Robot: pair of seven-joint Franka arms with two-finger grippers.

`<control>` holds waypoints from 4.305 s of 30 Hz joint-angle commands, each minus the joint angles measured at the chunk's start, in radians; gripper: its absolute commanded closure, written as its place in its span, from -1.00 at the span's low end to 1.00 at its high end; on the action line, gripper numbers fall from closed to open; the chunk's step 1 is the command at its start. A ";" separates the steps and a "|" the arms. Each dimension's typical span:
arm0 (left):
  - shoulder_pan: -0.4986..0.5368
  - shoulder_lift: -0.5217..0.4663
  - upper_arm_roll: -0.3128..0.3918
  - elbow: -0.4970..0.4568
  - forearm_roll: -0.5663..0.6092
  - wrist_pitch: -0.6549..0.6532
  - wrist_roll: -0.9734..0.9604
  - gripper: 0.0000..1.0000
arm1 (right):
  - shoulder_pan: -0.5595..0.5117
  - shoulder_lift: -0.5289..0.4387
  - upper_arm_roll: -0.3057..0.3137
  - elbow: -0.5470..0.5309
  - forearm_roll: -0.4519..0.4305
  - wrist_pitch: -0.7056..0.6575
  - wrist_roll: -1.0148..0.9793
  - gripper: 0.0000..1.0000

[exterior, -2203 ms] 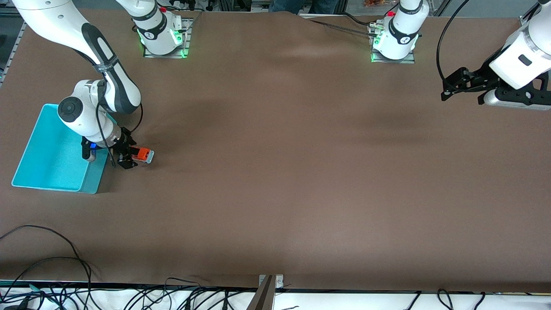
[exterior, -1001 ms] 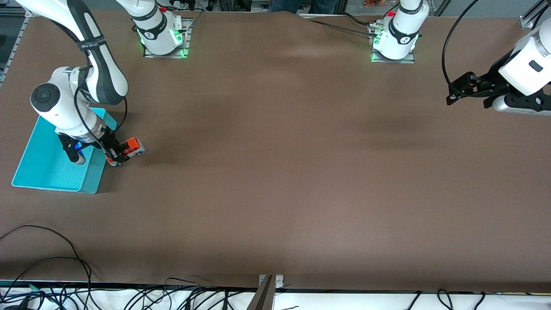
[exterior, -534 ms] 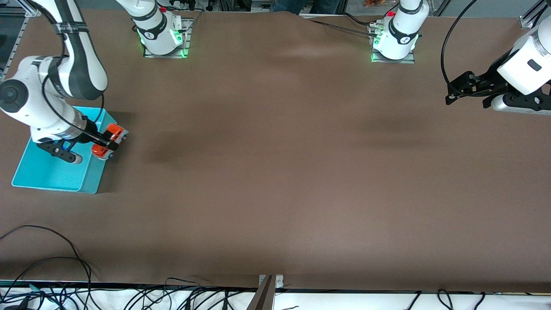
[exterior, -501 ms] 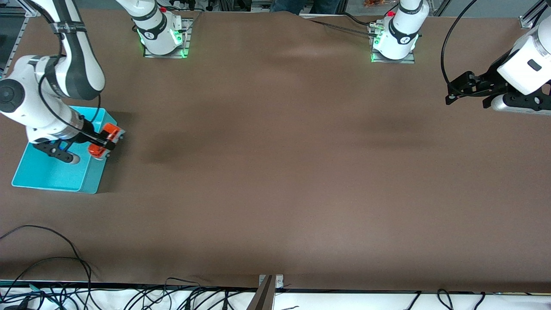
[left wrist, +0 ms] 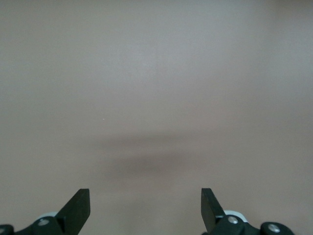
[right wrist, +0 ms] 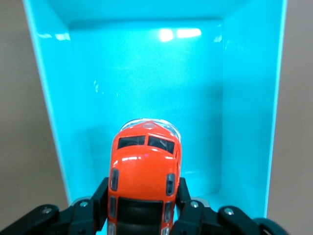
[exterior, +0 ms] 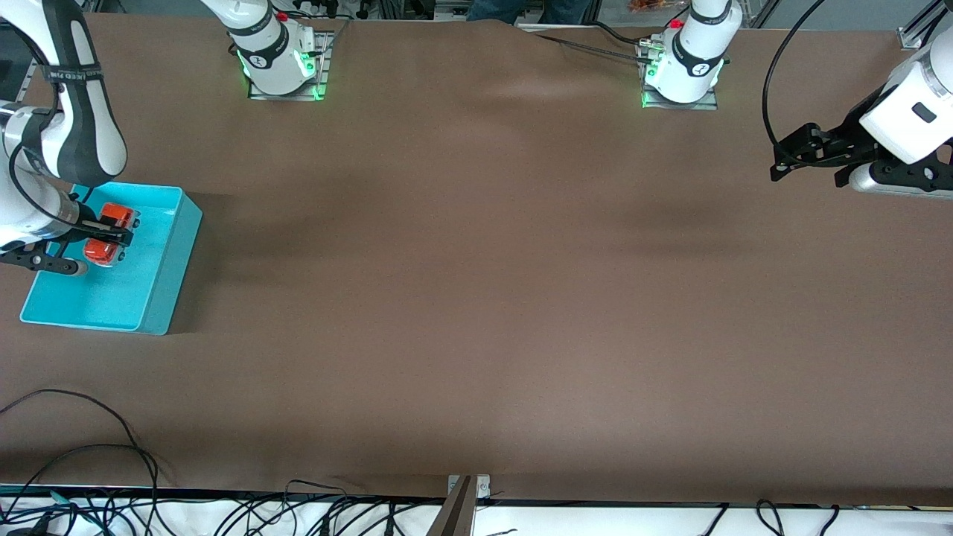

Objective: Wind up bus and store in blue box

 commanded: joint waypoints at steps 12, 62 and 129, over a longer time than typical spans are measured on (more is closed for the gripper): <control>-0.004 0.012 -0.005 0.030 -0.008 -0.022 -0.013 -1.00 | -0.079 0.153 0.005 0.067 -0.027 0.042 -0.175 1.00; 0.001 0.013 -0.001 0.032 -0.008 -0.032 -0.013 -1.00 | -0.077 0.106 0.087 0.112 -0.151 -0.165 0.027 -1.00; 0.004 0.006 -0.003 0.032 -0.006 -0.072 -0.013 -1.00 | 0.058 -0.301 0.261 0.326 0.246 -0.616 0.096 -1.00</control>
